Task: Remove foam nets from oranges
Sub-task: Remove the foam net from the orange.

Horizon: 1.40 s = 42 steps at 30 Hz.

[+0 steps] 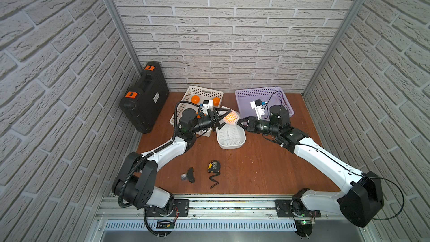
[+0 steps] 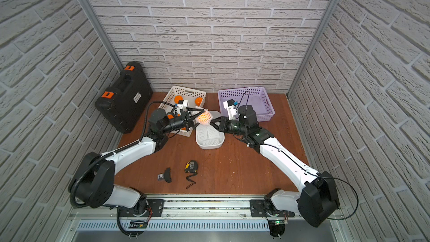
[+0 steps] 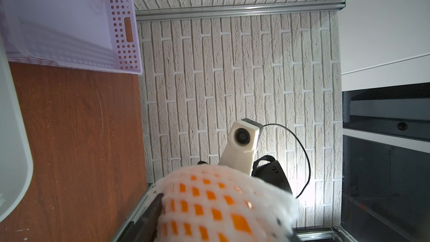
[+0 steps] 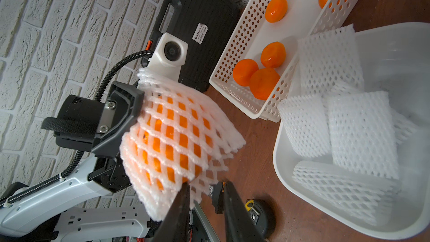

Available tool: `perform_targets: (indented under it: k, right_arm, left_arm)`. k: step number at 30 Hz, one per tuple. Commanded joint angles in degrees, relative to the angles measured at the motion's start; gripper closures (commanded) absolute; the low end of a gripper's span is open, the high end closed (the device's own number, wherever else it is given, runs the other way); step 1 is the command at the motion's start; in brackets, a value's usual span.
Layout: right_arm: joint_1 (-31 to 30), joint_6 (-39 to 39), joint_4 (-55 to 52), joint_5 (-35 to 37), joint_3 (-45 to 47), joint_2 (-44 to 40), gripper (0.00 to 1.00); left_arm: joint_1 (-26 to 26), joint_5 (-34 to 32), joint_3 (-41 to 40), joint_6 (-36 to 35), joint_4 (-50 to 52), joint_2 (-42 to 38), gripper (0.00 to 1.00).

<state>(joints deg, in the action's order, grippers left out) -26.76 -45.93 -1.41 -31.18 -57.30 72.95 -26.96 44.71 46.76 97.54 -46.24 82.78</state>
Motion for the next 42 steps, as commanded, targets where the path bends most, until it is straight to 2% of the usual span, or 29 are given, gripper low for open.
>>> perform_targets:
  k: [1,19,32,42]
  right_arm:
    - [-1.71,-0.47,7.86,-3.88,0.26,-1.84,0.71]
    - [-1.73,1.35,7.14,-4.20,0.90,-2.96,0.66]
    - [-1.80,5.18,4.52,-1.66,-0.96,-1.42,0.42]
    - [-1.74,9.39,1.08,1.36,-2.62,-2.69,0.32]
  left_arm:
    - [-0.89,1.79,1.28,-0.95,-0.74,0.34,0.51]
    - [-0.70,2.20,1.75,0.37,-1.75,0.53,0.52]
    - [-2.13,4.66,2.71,1.43,-2.71,0.19,0.51]
    - [-3.45,6.34,3.65,0.63,-1.57,0.90,0.51]
